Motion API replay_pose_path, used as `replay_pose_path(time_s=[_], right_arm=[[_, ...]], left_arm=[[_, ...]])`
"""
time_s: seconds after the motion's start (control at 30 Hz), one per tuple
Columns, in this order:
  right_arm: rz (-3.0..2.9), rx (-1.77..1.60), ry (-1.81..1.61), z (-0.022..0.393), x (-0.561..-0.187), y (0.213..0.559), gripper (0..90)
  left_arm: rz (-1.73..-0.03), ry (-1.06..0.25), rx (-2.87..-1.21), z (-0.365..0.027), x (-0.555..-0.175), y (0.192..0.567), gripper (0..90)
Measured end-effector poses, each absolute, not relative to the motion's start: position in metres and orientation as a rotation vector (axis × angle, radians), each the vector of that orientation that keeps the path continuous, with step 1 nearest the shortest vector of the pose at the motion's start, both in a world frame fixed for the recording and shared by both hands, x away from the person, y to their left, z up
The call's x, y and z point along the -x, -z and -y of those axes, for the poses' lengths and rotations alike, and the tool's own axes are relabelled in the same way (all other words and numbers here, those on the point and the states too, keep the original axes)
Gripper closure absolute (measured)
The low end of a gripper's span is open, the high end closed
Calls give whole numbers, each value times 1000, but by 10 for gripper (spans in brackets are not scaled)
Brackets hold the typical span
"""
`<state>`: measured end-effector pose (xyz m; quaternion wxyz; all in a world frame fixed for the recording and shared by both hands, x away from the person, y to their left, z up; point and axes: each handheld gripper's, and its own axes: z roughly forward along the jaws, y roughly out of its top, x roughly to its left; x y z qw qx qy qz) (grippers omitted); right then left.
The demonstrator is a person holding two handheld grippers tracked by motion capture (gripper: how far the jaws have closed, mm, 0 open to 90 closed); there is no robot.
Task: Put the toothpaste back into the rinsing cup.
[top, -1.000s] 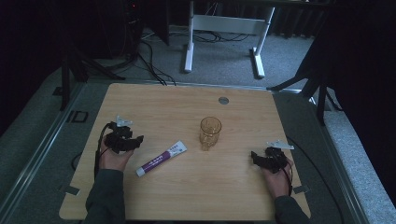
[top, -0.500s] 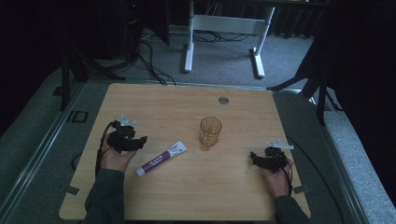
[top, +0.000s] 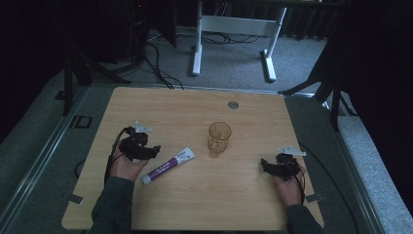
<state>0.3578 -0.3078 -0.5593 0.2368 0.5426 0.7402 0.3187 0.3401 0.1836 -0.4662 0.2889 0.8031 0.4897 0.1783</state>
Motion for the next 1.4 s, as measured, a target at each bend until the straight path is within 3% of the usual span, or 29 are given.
replay_pose_path(time_s=[0.73, 1.4], right_arm=[[-2028, -1490, -875, 308, -358, 559, 198], [-2028, -1489, -874, 308, -358, 559, 198]], left_arm=[[-1231, -460, -2228, -164, -344, 460, 452], [-1260, -446, -2299, -153, -350, 458, 480]])
